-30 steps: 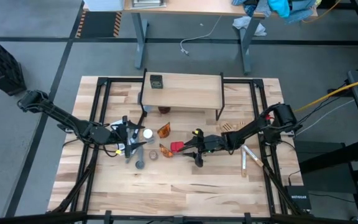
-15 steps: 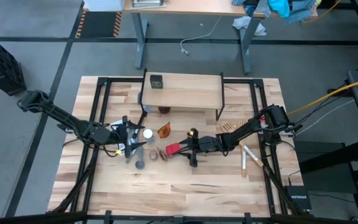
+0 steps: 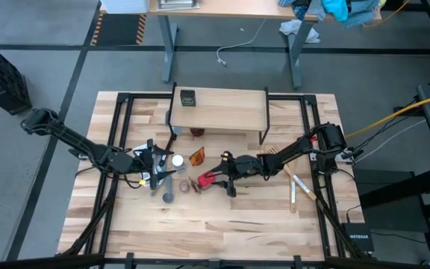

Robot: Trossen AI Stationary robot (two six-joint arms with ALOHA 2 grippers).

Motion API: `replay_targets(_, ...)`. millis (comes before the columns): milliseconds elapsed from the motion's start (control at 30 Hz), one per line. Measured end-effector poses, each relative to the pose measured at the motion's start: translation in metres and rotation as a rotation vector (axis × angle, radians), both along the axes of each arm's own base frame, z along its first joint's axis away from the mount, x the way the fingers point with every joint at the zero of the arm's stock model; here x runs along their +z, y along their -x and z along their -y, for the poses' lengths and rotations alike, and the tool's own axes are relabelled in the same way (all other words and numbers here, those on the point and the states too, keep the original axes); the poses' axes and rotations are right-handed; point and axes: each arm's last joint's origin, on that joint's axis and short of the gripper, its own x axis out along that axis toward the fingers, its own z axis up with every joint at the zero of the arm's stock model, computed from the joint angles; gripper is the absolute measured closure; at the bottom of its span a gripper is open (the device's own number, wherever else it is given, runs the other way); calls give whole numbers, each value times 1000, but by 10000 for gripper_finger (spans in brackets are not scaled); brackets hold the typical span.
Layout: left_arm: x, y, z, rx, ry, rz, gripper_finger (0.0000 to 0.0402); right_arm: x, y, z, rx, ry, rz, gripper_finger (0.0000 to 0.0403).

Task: Shelf spices
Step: Put the red seasoning can on the shelf

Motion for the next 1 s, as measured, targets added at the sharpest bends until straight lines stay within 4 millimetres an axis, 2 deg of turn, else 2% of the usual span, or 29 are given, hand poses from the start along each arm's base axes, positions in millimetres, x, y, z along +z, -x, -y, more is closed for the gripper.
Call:
replay_targets(267, 0, 0, 0, 0, 0, -1, 70, 0, 1, -5, 100, -51, -11, 155)
replay_targets(533, 0, 0, 0, 0, 0, -1, 70, 0, 1, -5, 84, -93, -20, 155)
replay_targets(1000, 0, 0, 0, 0, -1, -2, 70, 8, -7, -5, 80, -45, 22, 155)
